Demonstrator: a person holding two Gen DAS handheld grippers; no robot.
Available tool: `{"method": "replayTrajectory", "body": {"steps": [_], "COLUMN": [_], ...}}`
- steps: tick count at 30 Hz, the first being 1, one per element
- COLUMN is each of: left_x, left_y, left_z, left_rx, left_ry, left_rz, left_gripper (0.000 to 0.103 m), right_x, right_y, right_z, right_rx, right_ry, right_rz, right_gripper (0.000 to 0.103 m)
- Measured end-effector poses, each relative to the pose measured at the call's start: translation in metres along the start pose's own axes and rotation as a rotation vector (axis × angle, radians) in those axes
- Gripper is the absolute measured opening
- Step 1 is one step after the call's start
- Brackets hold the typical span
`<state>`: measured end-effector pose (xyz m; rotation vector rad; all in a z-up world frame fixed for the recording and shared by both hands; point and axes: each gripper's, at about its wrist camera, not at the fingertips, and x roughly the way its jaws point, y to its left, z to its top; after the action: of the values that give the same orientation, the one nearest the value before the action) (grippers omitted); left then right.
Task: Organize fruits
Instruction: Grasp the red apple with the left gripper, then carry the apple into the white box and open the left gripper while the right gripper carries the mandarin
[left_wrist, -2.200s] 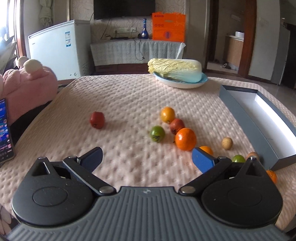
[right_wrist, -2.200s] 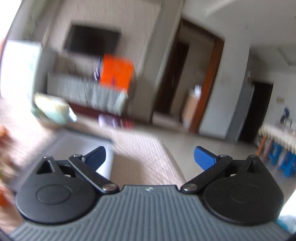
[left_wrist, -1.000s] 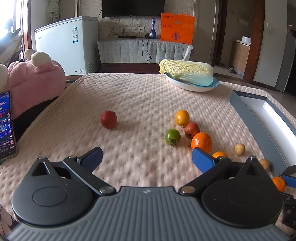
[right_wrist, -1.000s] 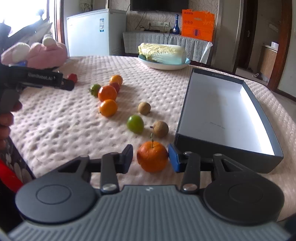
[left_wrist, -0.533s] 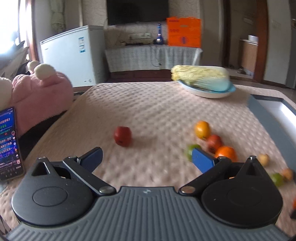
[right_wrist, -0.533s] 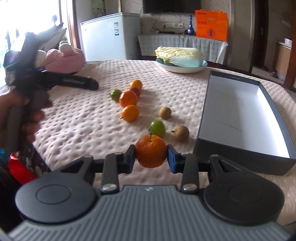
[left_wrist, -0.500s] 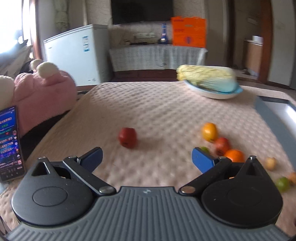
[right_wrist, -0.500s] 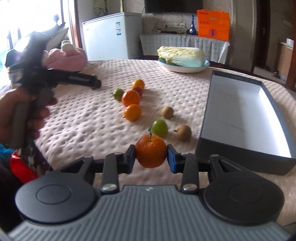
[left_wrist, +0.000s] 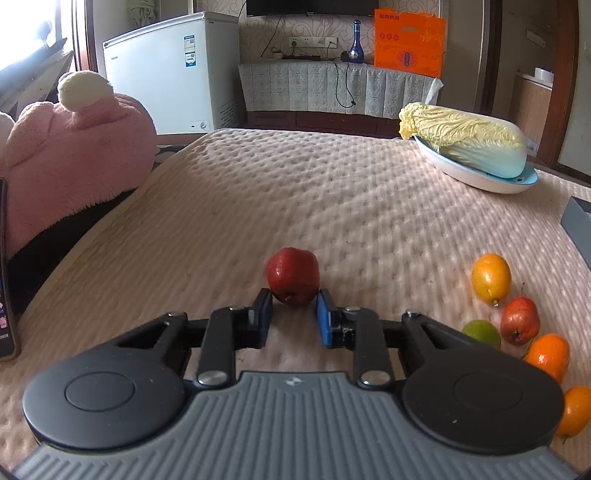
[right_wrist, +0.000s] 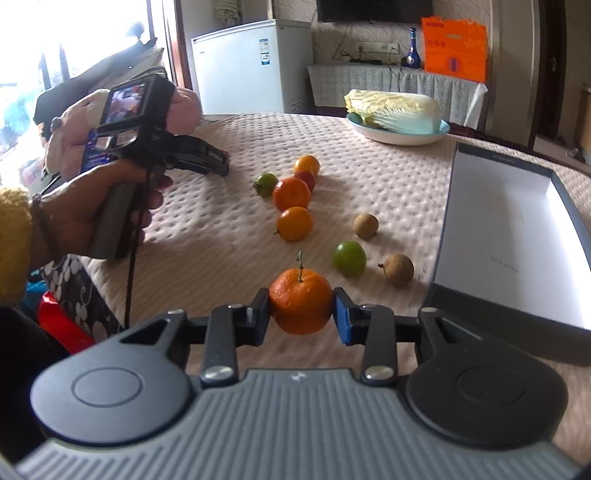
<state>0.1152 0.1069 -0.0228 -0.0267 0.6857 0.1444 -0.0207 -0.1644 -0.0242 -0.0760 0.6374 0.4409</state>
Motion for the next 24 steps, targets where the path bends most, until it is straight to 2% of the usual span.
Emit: {"method": "replayTrajectory", "body": {"steps": [6, 11, 18, 24], "left_x": [-0.018, -0.052, -0.111, -0.144], "left_y": [0.004, -0.001, -0.037, -0.073], "left_z": [-0.001, -0.004, -0.012, -0.025], "left_rx": [-0.020, -0.001, 0.023, 0.070], "left_ry": [0.007, -0.006, -0.027, -0.014], "left_rz": [-0.009, -0.009, -0.023, -0.048], "left_gripper": [0.029, 0.029, 0.029, 0.030], "right_x": [-0.011, -0.021, -0.030, -0.040], "right_y": [-0.005, -0.023, -0.052, -0.066], "right_z": [0.011, 0.022, 0.032, 0.032], "right_rx": [-0.023, 0.000, 0.033, 0.011], "right_ry": [-0.060, -0.096, -0.099, -0.127], "right_rz": [-0.007, -0.038, -0.001, 0.029], "right_gripper": [0.039, 0.039, 0.039, 0.039]}}
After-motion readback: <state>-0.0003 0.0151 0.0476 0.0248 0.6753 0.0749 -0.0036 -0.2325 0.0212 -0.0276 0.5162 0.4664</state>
